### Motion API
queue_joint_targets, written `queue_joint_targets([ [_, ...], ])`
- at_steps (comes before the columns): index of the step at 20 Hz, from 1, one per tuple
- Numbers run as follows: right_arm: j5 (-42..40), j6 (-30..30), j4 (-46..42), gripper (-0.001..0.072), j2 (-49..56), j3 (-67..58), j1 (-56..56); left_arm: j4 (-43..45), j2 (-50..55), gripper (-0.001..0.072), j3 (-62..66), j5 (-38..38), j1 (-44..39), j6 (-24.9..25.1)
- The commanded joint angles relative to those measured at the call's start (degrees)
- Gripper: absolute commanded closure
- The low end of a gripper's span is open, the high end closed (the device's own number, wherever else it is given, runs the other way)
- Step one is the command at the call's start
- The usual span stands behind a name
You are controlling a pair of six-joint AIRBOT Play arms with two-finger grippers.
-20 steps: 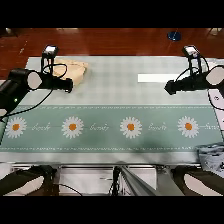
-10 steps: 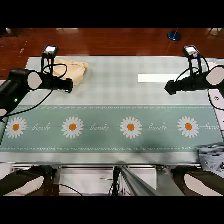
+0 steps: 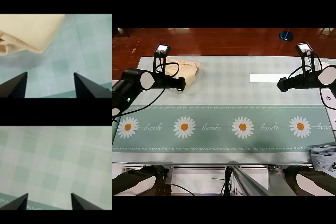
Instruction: Fold the shirts.
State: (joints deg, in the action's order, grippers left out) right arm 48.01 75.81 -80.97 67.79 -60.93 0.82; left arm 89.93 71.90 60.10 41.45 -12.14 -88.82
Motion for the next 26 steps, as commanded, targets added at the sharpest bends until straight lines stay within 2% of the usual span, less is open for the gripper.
queue_joint_targets([
  [1,-6.3,0.0,0.1,0.0104,0.0,-0.1,0.0,0.0,1.2,-0.0013,0.0,-7.0,0.0,0.3],
  [3,-6.1,0.0,0.0,0.0105,0.0,-0.1,0.0,1.7,0.9,-0.0013,0.1,-14.7,0.5,5.4],
  [4,-5.9,0.0,0.0,0.0105,0.0,-0.1,0.0,2.7,1.0,-0.0013,0.4,-21.5,1.3,6.5],
  [5,-5.6,0.0,-0.3,0.0105,0.0,-0.1,0.0,2.9,1.5,-0.0013,1.1,-27.6,2.6,6.4],
  [6,-5.0,0.0,-0.5,0.0105,0.0,-0.1,0.0,2.9,2.4,0.0010,2.4,-29.7,4.2,5.5],
  [7,-4.4,0.0,-0.6,0.0105,0.0,0.0,0.0,2.8,3.6,0.0042,4.2,-28.7,6.0,3.7],
  [10,-2.9,0.1,-0.5,0.0106,0.0,0.0,0.0,1.9,7.6,0.0033,8.2,-24.2,10.7,-2.8],
  [18,-0.9,0.7,-0.5,0.0114,0.0,0.0,0.0,-5.2,17.6,0.0020,9.0,-20.2,12.1,-3.0],
  [23,0.3,0.7,-0.5,0.0114,0.0,0.0,0.0,-5.1,22.2,0.0013,9.0,-20.9,12.4,-3.0],
  [26,1.9,0.7,-0.5,0.0115,0.0,0.0,0.0,-5.2,24.5,0.0021,9.0,-24.3,11.9,-3.0],
])
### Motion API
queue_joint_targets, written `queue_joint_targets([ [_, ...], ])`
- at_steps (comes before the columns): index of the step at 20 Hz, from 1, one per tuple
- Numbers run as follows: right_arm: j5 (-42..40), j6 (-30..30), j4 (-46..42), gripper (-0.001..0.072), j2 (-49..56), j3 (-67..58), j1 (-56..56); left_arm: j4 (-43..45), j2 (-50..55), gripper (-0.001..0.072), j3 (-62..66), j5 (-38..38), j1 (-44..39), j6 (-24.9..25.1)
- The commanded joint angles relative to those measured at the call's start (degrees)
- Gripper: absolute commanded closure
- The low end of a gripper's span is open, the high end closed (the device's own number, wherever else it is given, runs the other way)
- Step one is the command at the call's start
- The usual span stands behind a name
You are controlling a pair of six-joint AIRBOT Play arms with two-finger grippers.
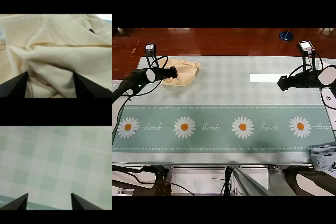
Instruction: Fold the shirts.
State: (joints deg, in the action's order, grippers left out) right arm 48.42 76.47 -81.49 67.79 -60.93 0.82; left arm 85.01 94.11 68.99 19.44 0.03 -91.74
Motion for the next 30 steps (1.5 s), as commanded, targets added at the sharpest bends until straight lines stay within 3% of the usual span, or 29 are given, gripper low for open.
queue_joint_targets([
  [1,2.0,0.0,0.0,0.0114,0.0,0.0,0.0,-0.2,2.4,0.0047,0.1,-4.8,-0.6,-0.1],
  [2,2.4,0.0,0.0,0.0115,0.0,0.0,0.0,-0.2,2.4,0.0191,0.1,-7.8,-1.0,-0.1],
  [3,2.5,0.0,0.0,0.0115,0.0,0.0,0.0,-0.2,2.0,0.0488,0.1,-10.9,-1.4,-0.1],
  [4,2.5,0.0,0.0,0.0114,0.0,0.0,0.0,-0.2,1.4,0.0681,0.2,-13.8,-1.9,-0.1],
  [7,2.6,0.0,0.0,0.0114,0.0,0.0,0.0,-0.2,-1.7,0.0678,3.0,-18.7,-3.4,0.0],
  [13,4.0,0.0,-0.2,0.0115,0.0,0.0,0.0,-0.2,-14.3,0.0678,11.6,-18.4,-6.4,0.0],
  [23,25.5,0.2,-13.7,0.0115,0.0,0.0,0.0,-0.2,-42.8,0.0678,12.7,-16.7,-19.0,2.8],
  [30,29.2,3.7,-13.5,0.0114,0.0,0.0,0.0,-0.2,-45.5,0.0678,12.7,-12.5,-32.2,2.5],
])
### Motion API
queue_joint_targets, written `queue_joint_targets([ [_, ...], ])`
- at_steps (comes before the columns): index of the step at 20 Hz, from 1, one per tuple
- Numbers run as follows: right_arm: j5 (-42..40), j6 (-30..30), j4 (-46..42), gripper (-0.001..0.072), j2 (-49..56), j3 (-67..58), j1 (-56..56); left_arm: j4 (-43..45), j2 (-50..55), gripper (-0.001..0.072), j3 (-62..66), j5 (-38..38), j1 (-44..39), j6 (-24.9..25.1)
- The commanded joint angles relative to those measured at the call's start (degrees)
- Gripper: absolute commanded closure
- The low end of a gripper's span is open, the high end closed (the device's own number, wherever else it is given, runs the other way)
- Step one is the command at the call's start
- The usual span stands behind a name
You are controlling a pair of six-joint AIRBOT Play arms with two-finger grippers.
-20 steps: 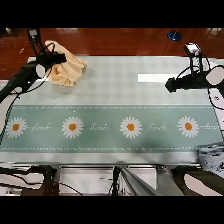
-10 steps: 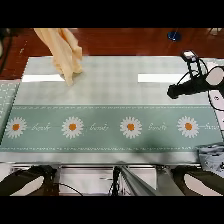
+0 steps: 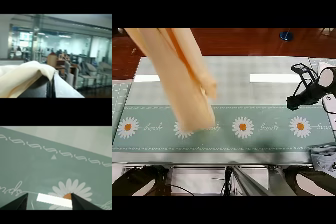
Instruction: Fold the shirts.
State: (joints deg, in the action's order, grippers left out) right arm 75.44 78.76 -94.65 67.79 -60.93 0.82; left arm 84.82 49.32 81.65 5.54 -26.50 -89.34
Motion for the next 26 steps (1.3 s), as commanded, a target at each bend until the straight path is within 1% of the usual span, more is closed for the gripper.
queue_joint_targets([
  [1,2.2,1.6,-0.3,0.0115,0.0,0.0,0.0,0.0,0.0,0.0678,0.0,1.4,-8.2,0.1],
  [5,2.3,2.0,-0.3,0.0114,0.0,0.0,0.0,0.0,5.0,0.0677,0.0,0.6,-16.6,0.1],
  [7,2.3,2.0,-0.4,0.0114,0.0,0.0,0.0,0.0,8.0,0.0678,0.0,-3.7,-19.0,-0.4],
  [11,1.6,2.0,-0.4,0.0114,0.0,0.0,0.0,0.0,13.0,0.0678,0.0,-17.8,-21.0,-11.1],
  [13,0.8,2.0,-0.4,0.0115,0.0,0.0,0.0,0.0,14.5,0.0678,0.1,-20.4,-21.0,-15.9],
  [14,0.3,2.0,-0.4,0.0115,0.0,0.0,0.0,0.0,15.0,0.0678,0.2,-20.4,-21.0,-17.3],
  [16,-0.7,2.0,-0.4,0.0114,0.0,0.0,0.0,0.0,15.5,0.0677,0.2,-20.2,-20.8,-17.2],
  [17,-0.9,2.0,-0.4,0.0115,0.0,0.0,0.0,0.0,15.4,0.0678,0.2,-18.9,-20.0,-16.6],
  [18,-0.9,2.0,-0.4,0.0115,0.0,0.0,0.0,0.0,15.3,0.0677,0.2,-16.3,-18.8,-15.8],
  [20,-0.9,2.0,-0.4,0.0115,0.0,0.0,0.0,0.0,15.1,0.0677,0.2,-5.0,-14.6,-13.3],
  [24,-2.5,2.0,-0.4,0.0115,0.0,0.0,0.0,0.1,16.1,0.0678,-0.4,31.9,-2.2,-7.6],
  [25,-3.1,2.0,-0.4,0.0115,0.0,0.0,0.0,0.1,16.3,0.0678,-1.7,39.8,1.4,-5.7],
  [26,-3.5,2.0,-0.3,0.0114,0.0,0.0,0.0,0.2,16.4,0.0678,-3.8,45.7,5.0,-4.0],
])
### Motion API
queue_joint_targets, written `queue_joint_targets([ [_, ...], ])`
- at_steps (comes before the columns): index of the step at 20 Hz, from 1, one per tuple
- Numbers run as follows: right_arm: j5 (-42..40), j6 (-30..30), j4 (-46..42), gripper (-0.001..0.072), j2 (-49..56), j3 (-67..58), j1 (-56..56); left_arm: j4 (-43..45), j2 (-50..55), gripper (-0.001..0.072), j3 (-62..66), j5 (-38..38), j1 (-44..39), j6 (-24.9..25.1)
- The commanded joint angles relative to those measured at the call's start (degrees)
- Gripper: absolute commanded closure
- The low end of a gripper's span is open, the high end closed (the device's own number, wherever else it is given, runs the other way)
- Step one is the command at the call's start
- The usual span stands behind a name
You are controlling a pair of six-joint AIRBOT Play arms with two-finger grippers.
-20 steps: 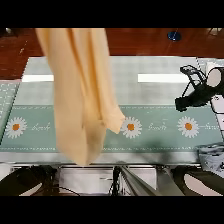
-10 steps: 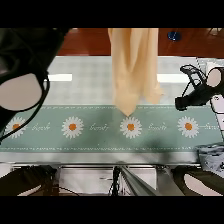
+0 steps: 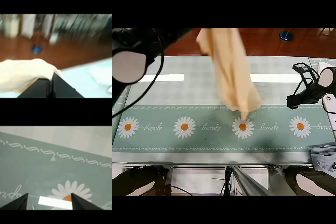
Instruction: Fold the shirts.
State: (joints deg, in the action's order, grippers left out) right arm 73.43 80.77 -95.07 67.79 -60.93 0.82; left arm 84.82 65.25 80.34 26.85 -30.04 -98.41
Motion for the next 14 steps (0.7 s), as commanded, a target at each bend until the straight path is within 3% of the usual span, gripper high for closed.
queue_joint_targets([
  [1,-1.9,0.0,0.1,0.0115,0.0,0.0,0.0,0.3,0.5,0.0678,-4.7,28.5,12.0,5.4],
  [5,-2.1,0.0,0.1,0.0115,0.0,0.0,0.0,0.2,0.5,0.0678,-14.8,35.1,23.7,5.4],
  [9,-3.0,0.0,1.0,0.0115,0.0,0.0,0.0,-3.2,0.5,0.0646,-23.3,34.2,26.8,5.4],
  [10,-3.1,0.0,1.7,0.0115,0.0,0.0,0.0,-4.6,0.5,0.0502,-24.7,33.1,26.8,5.4],
  [12,-3.3,0.0,2.5,0.0114,0.0,0.0,0.0,-5.4,0.5,0.0146,-26.0,32.1,26.8,5.5],
  [13,-3.4,0.0,2.6,0.0114,0.0,0.0,0.0,-4.6,0.4,0.0083,-25.9,32.1,26.9,5.8],
  [14,-3.5,-0.1,2.5,0.0114,0.0,0.0,0.0,-3.8,0.4,0.0082,-25.6,32.3,27.2,7.5],
])
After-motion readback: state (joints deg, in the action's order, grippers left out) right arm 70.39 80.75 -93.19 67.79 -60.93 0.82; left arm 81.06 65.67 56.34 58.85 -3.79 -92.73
